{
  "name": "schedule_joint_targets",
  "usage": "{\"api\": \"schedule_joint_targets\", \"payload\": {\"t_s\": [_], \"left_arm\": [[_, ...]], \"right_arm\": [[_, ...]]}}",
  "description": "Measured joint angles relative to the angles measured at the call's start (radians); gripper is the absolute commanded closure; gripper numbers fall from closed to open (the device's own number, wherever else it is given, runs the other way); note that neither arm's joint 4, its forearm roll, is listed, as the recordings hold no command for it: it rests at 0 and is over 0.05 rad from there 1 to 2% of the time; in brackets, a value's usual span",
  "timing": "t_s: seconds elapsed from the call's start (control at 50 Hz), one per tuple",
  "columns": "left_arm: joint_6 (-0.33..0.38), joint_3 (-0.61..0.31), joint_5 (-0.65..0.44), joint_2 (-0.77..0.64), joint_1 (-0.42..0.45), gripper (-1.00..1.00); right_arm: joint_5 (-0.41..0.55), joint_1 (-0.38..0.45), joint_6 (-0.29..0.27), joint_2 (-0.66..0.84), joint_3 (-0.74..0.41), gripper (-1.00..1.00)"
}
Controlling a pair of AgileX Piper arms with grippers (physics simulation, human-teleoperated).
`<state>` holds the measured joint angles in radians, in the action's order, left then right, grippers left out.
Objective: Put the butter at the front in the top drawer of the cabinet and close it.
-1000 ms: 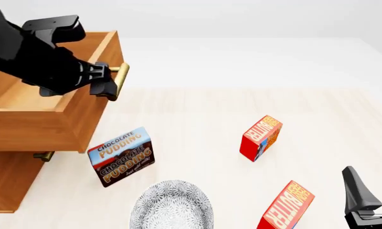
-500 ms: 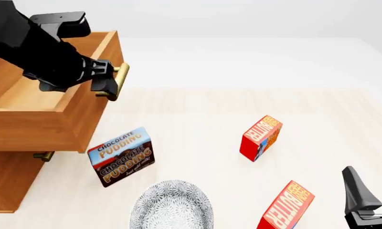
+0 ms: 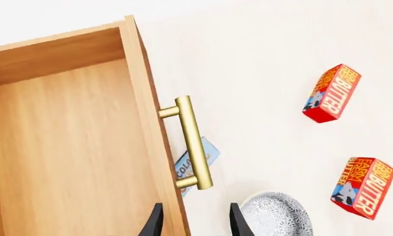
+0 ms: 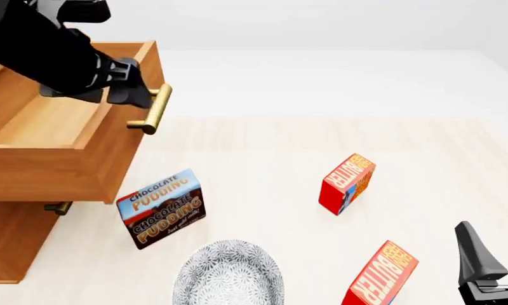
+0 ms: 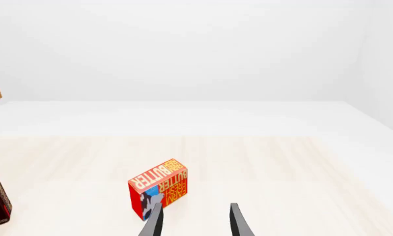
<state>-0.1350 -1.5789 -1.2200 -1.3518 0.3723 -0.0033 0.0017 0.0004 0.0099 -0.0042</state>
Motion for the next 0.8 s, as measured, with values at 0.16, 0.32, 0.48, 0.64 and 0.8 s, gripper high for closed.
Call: {"api": "schedule_joint_targets", "payload": {"t_s": [0.16, 0.32, 0.48, 0.64, 0.8], "left_arm": [[0.06, 0.001, 0.0, 0.036, 0.002, -1.0], [0.116, 0.008, 0.0, 0.067, 0.0, -1.0], [0.186, -0.005, 0.0, 0.091, 0.018, -1.0], [0.236, -0.055, 0.0, 0.085, 0.081, -1.0], [0.25, -0.104, 0.007, 0.057, 0.161, -1.0]], "right_arm": [[0.0, 0.0, 0.0, 0.0, 0.0, -1.0], [0.0, 0.0, 0.0, 0.0, 0.0, -1.0], [0.0, 0.0, 0.0, 0.0, 0.0, -1.0], [0.0, 0.0, 0.0, 0.0, 0.0, -1.0], [0.0, 0.0, 0.0, 0.0, 0.0, -1.0]]}}
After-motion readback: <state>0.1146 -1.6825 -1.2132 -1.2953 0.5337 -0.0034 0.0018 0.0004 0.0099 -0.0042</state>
